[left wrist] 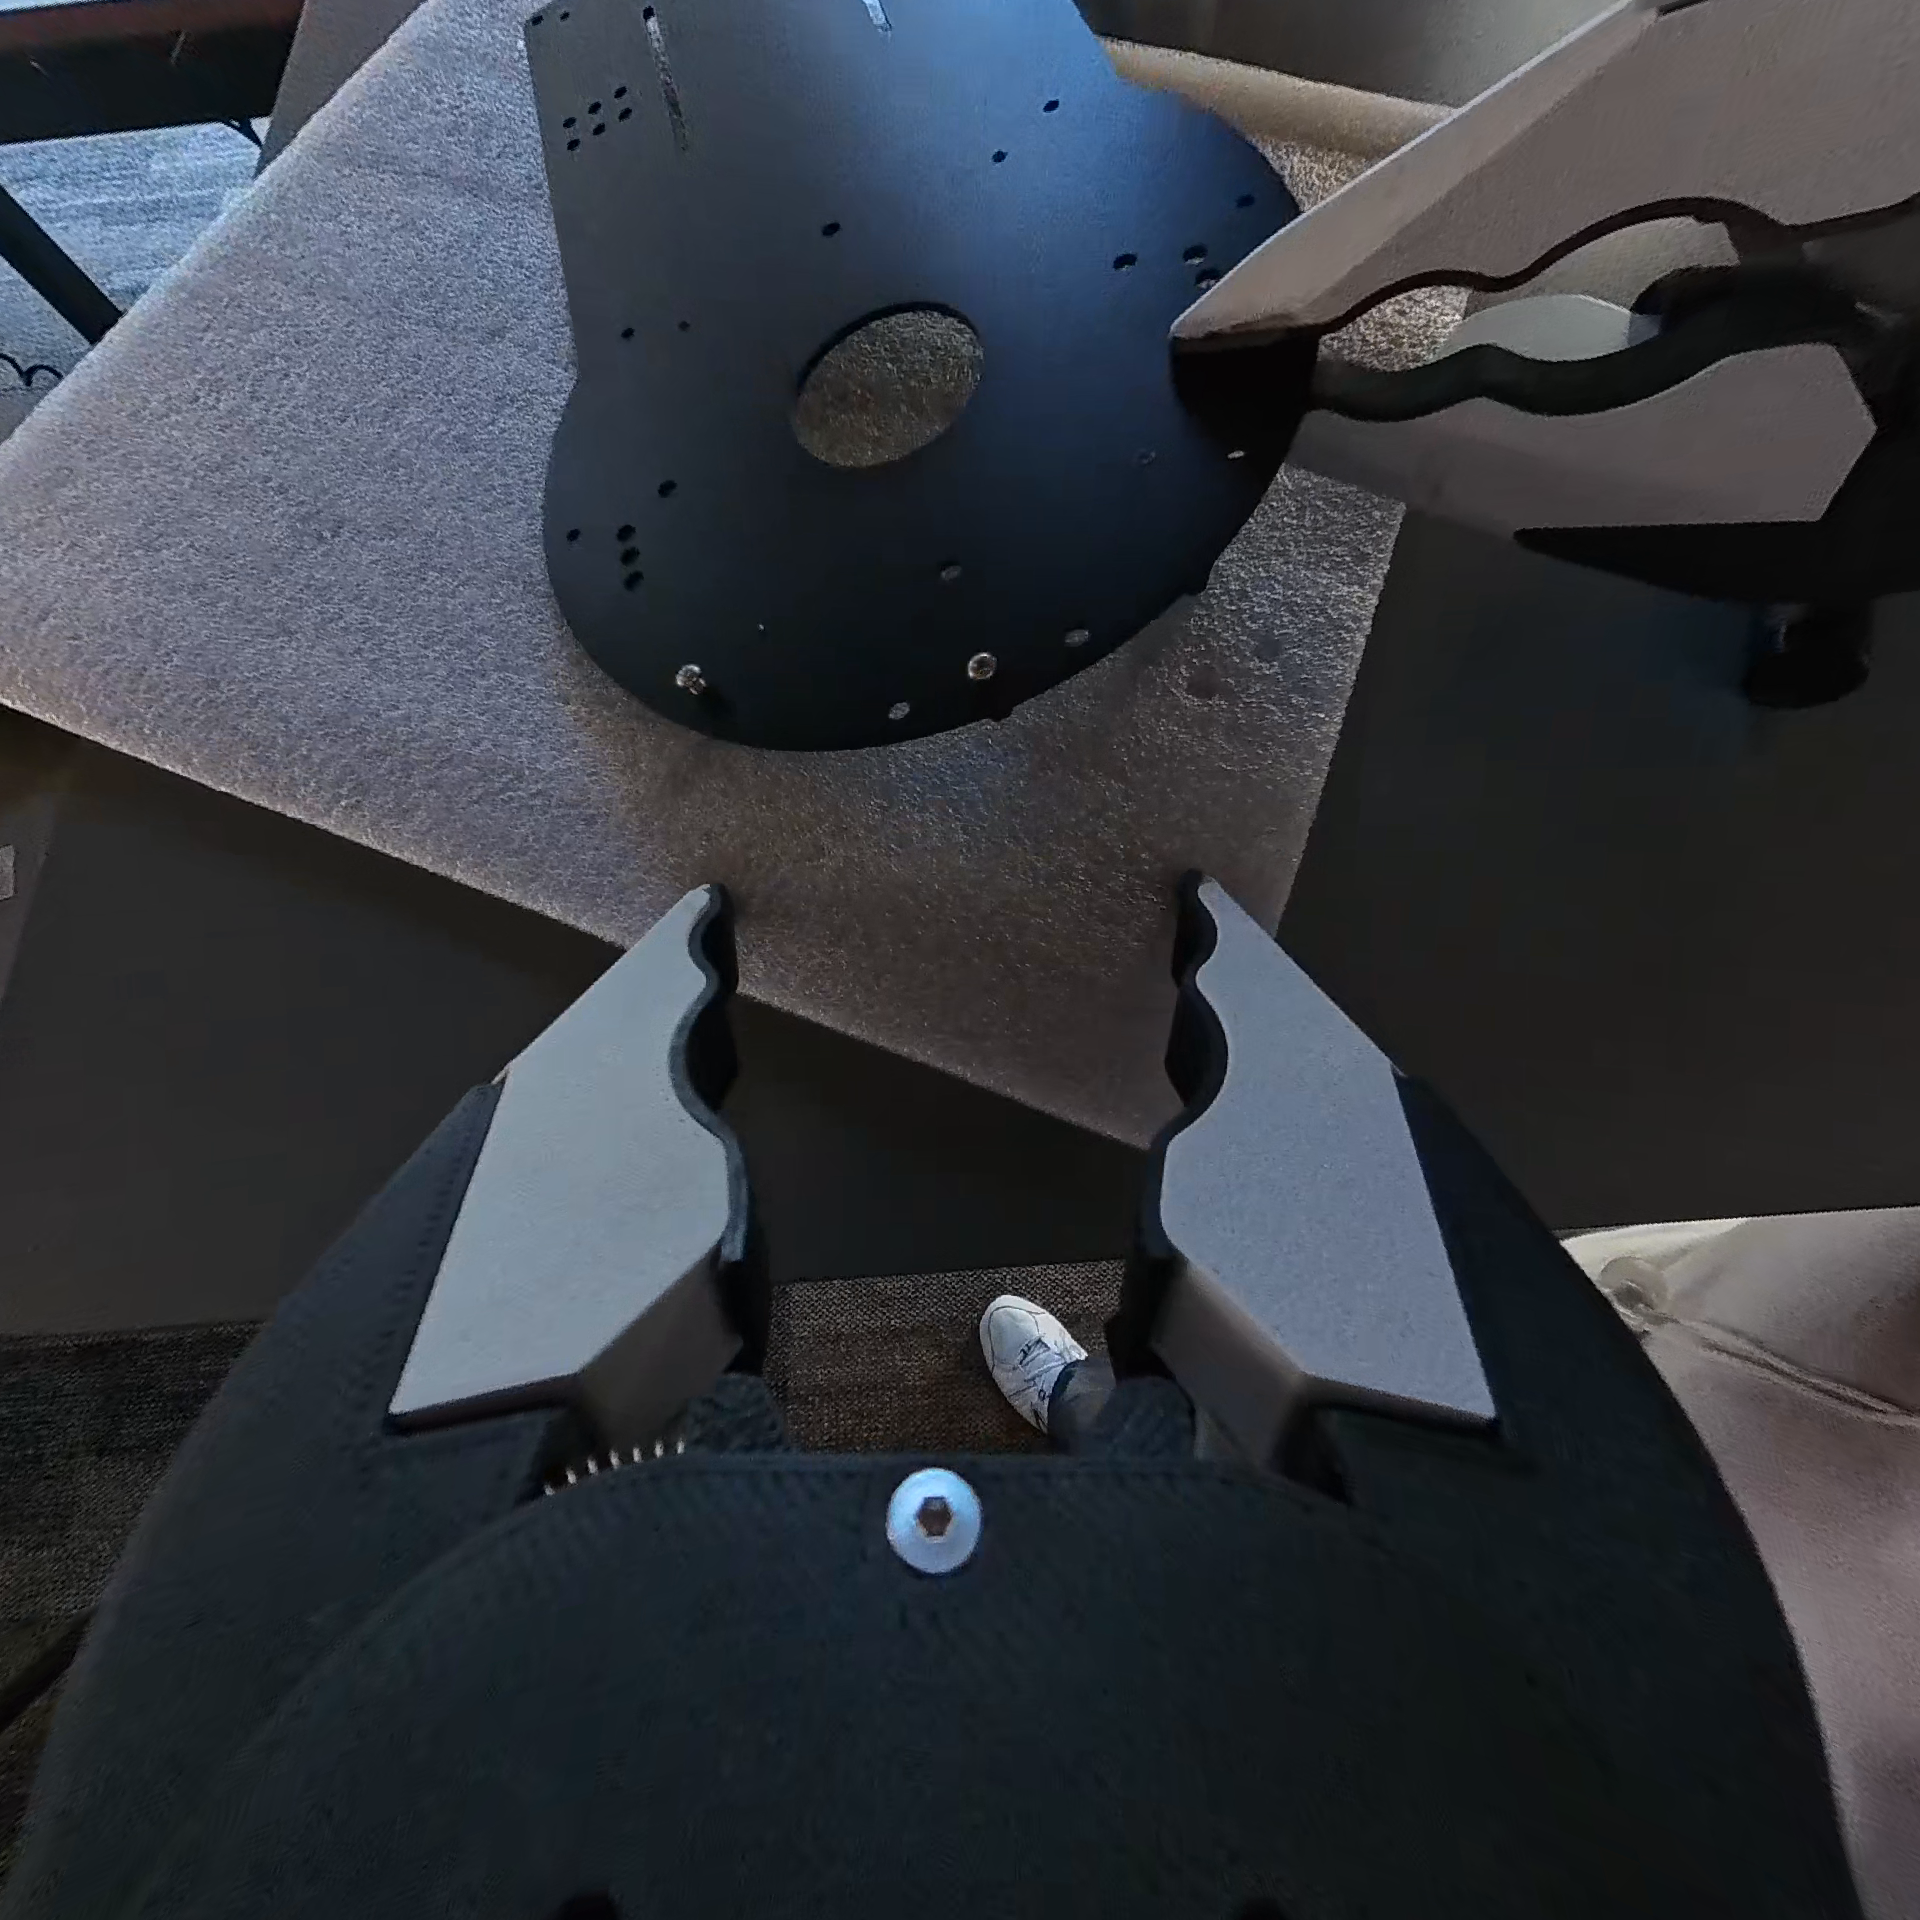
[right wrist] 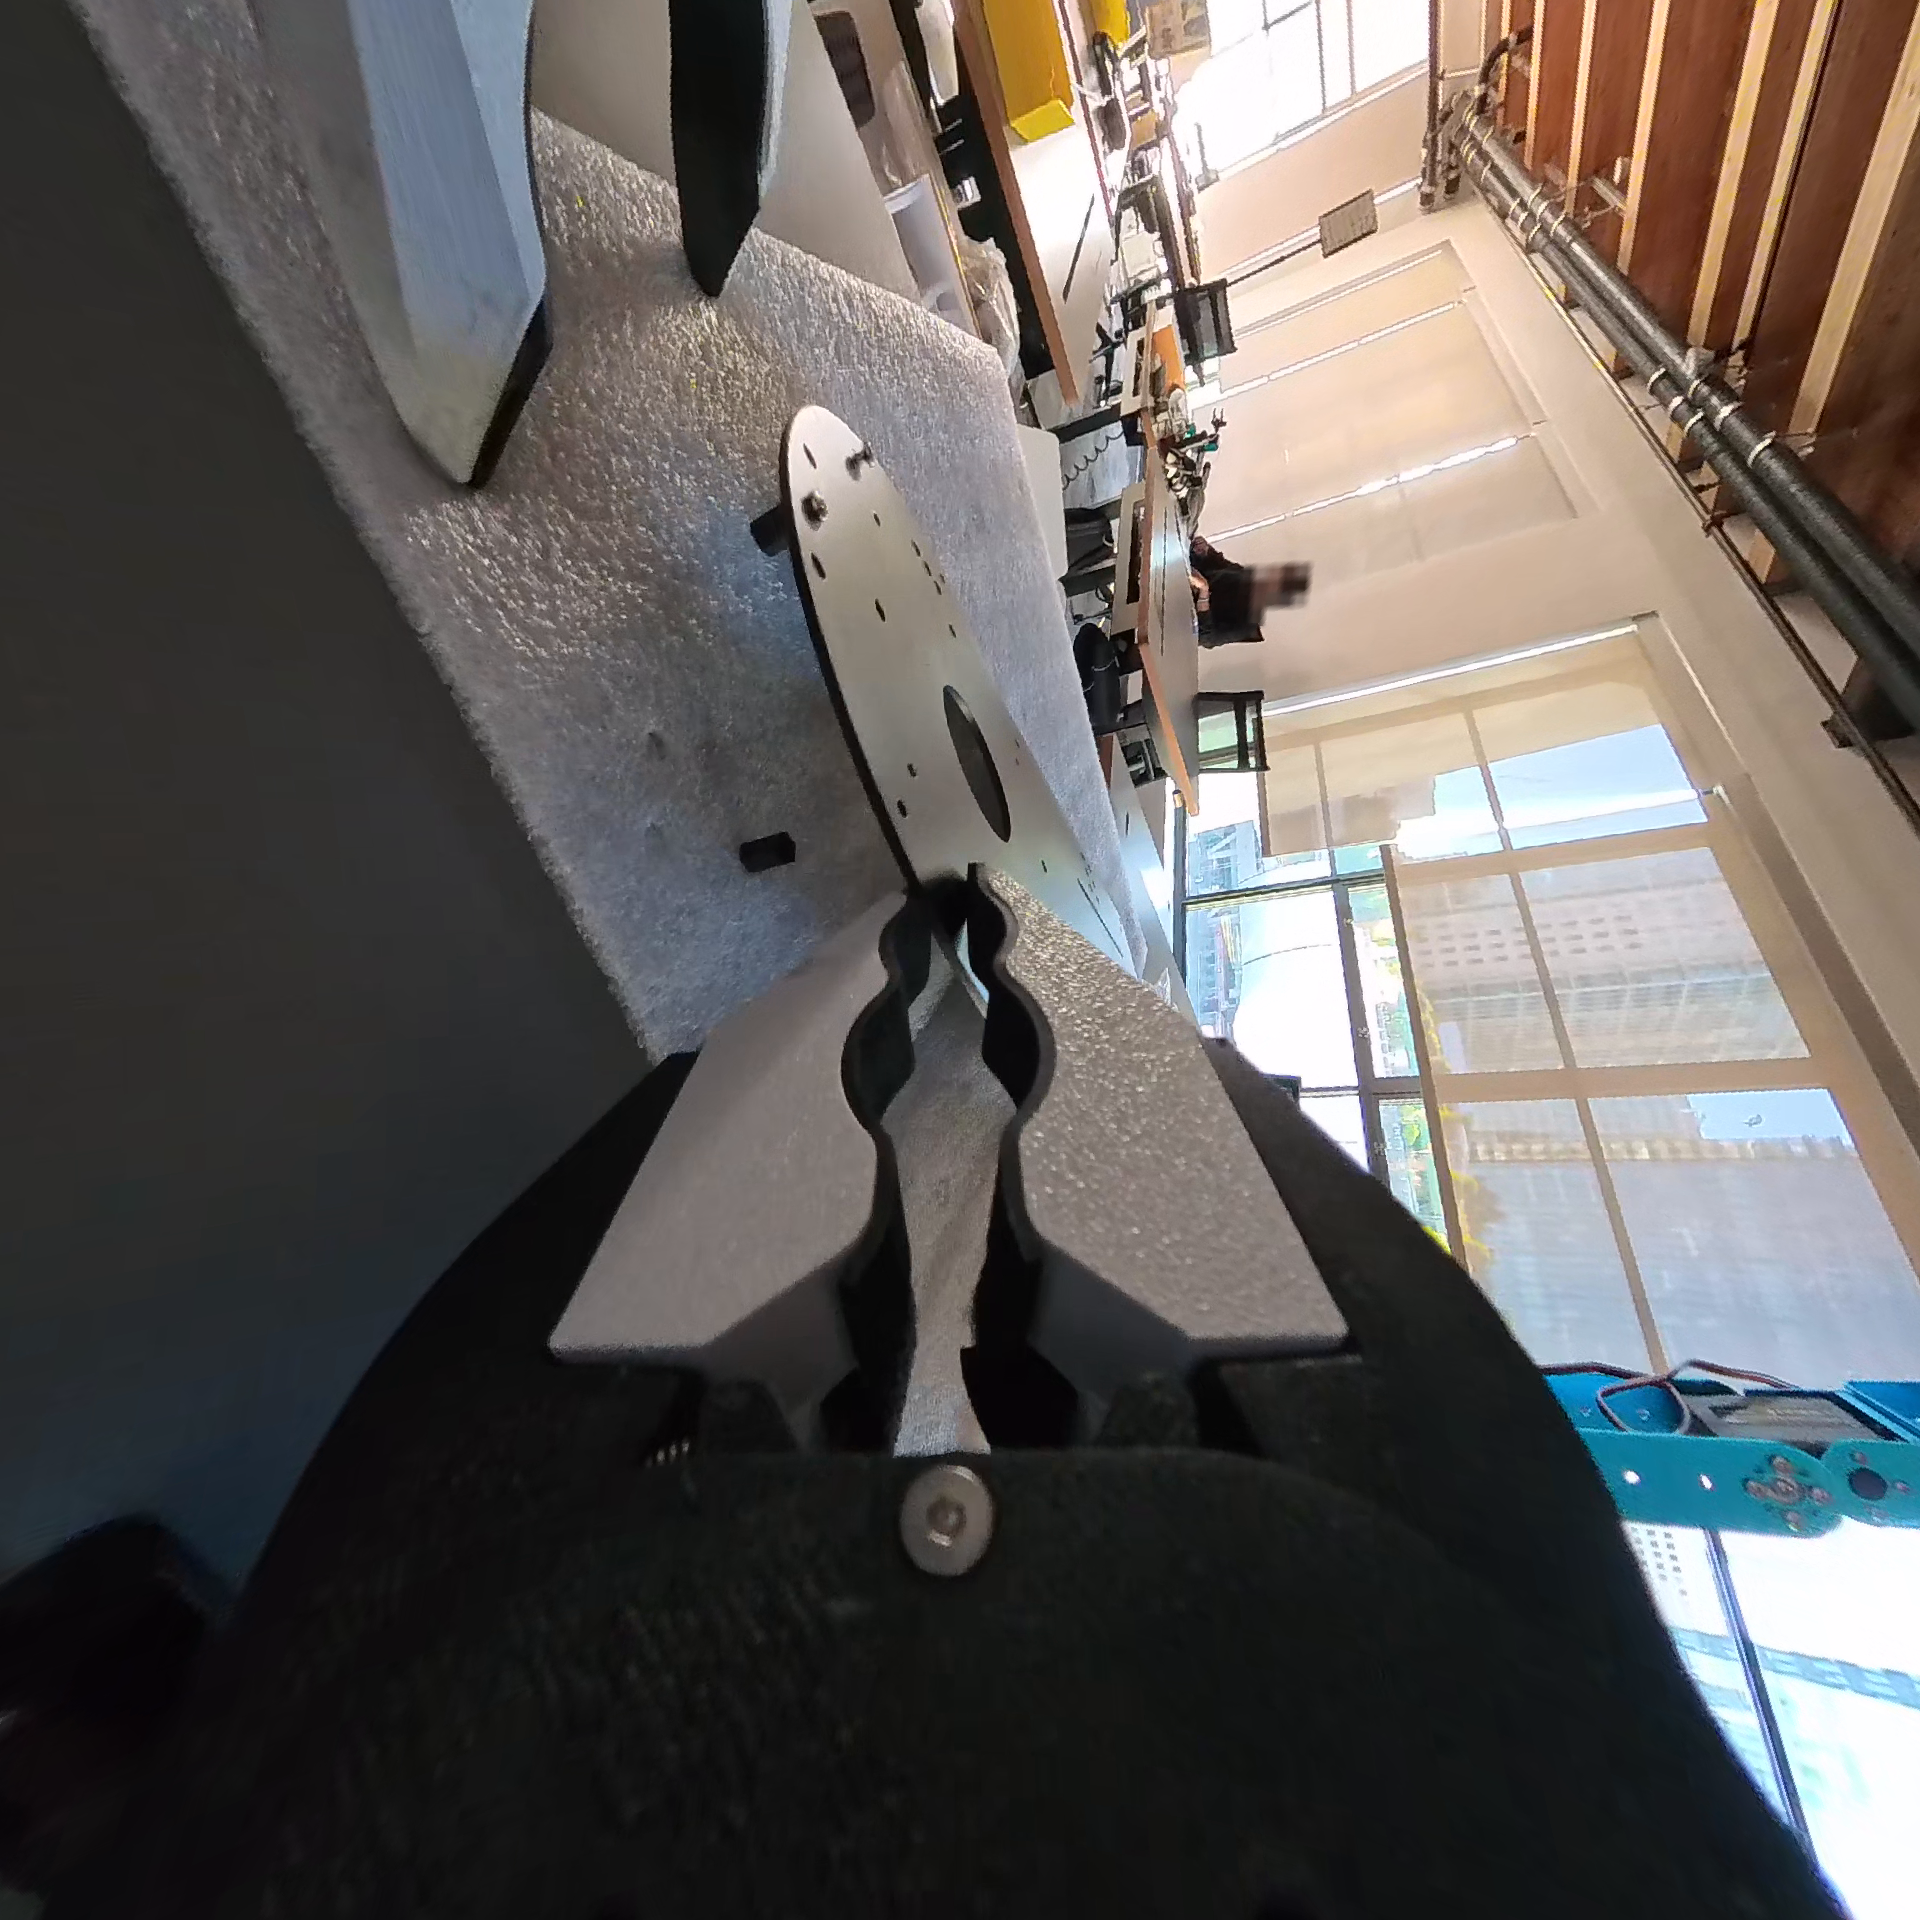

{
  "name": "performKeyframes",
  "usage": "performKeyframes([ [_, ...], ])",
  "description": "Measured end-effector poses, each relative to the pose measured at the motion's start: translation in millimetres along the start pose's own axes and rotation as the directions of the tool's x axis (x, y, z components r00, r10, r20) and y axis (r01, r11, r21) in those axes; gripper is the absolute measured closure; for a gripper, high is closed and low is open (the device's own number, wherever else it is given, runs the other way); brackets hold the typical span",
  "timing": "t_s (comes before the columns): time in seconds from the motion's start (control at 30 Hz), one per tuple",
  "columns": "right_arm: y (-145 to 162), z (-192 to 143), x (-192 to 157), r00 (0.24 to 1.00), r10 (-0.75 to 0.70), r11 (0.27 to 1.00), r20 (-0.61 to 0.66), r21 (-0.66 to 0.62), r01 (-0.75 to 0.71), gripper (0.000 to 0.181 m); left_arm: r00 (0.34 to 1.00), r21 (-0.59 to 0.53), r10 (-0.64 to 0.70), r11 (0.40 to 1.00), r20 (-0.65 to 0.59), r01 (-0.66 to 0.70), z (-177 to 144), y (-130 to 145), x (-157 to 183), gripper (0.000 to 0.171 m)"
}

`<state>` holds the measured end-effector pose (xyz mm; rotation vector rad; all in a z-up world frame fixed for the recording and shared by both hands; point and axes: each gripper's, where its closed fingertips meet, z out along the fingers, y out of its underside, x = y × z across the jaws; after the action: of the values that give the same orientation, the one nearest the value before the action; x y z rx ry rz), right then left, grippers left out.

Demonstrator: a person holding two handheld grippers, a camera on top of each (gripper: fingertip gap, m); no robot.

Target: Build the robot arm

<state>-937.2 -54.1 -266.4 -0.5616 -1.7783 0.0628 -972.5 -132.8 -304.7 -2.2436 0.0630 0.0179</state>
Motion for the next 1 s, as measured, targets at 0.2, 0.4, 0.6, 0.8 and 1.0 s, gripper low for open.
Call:
performKeyframes([
  [0.2,3.0,2.2,-2.5,1.0,0.004,1.0,0.019,-0.016,-0.004,0.175,1.0,0.003,-0.003,1.0,-0.002,0.003,0.2,-0.1,0.4,0.087],
  [0.4,6.6,3.8,-6.5,0.999,0.004,0.999,0.043,-0.037,-0.003,0.174,1.0,0.007,-0.008,1.0,-0.003,0.008,0.3,-0.5,0.5,0.087],
  [0.6,8.2,3.3,-10.1,0.998,0.001,0.999,0.063,-0.052,0.002,0.173,1.0,0.018,-0.015,1.0,-0.013,0.015,-0.2,-2.0,1.0,0.088],
  [0.8,8.9,2.7,-12.6,0.997,-0.008,0.998,0.076,-0.055,0.012,0.173,0.997,0.053,-0.033,0.998,-0.072,0.037,-3.0,-8.8,3.0,0.088],
  [1.0,9.1,3.1,-16.9,0.995,-0.023,0.998,0.098,-0.06,0.029,0.172,0.986,0.135,0.16,0.977,0.053,-0.166,-7.1,-36.3,5.8,0.099],
])
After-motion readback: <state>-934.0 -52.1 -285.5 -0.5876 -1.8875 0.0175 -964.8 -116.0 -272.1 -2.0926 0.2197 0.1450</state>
